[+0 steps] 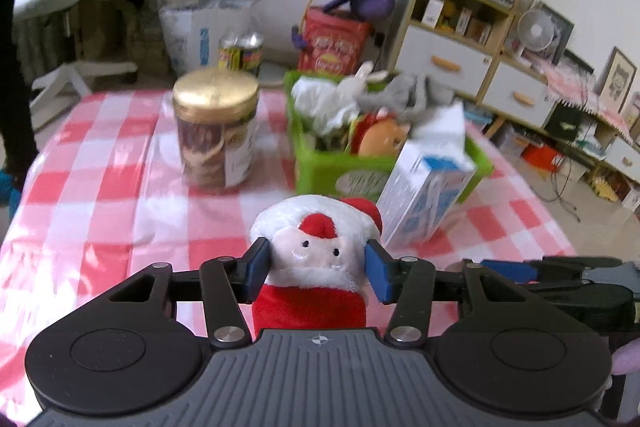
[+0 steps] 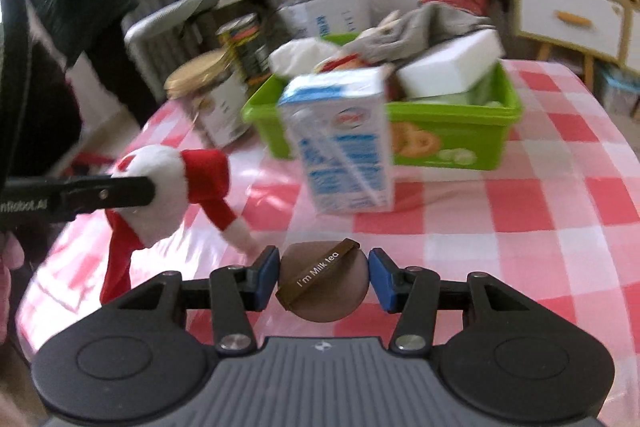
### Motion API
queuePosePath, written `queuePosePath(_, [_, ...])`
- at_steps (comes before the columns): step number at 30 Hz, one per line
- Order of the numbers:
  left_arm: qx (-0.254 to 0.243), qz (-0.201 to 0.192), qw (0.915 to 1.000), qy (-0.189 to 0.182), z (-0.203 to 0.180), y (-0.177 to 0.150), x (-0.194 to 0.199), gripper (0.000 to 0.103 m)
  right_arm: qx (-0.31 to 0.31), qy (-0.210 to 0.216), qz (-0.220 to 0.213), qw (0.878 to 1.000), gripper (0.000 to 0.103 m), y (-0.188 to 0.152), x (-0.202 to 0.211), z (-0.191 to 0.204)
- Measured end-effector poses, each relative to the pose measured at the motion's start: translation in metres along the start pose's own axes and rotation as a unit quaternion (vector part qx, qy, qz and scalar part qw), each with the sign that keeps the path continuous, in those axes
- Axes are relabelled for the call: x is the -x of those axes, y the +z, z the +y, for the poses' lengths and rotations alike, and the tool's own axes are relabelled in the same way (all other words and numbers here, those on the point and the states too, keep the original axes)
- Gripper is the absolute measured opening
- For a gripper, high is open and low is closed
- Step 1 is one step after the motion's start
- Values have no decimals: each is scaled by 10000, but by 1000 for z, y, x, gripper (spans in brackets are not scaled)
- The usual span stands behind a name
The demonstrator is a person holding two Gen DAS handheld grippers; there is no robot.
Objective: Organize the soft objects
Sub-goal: 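Carry the Santa plush and brown disc over the green bin with both tools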
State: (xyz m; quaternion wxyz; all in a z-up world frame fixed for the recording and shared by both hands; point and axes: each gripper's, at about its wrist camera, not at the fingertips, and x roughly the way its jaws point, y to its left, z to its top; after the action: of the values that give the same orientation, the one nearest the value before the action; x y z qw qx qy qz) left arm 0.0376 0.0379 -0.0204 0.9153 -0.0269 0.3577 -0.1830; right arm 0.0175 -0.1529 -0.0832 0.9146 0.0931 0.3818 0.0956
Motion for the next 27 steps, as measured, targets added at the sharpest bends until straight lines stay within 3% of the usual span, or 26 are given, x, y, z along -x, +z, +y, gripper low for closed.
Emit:
queuePosePath(10, [-81, -333, 9994, -14, -16, 51, -8, 51, -1059, 168, -431, 9933, 32, 23, 35, -57])
queuePosePath(15, [-144, -383, 9992, 15, -28, 83, -27, 51, -1546, 374, -627, 9853, 32, 53, 38, -81])
queuePosePath(20, [-377, -424, 9983, 122, -42, 113, -55, 51, -1928, 749, -789, 9752, 32, 90, 21, -91])
queuePosePath(27, [-415, -336, 9982, 255, -47, 139, -102, 51, -1954, 906, -364, 9759, 32, 119, -29, -93])
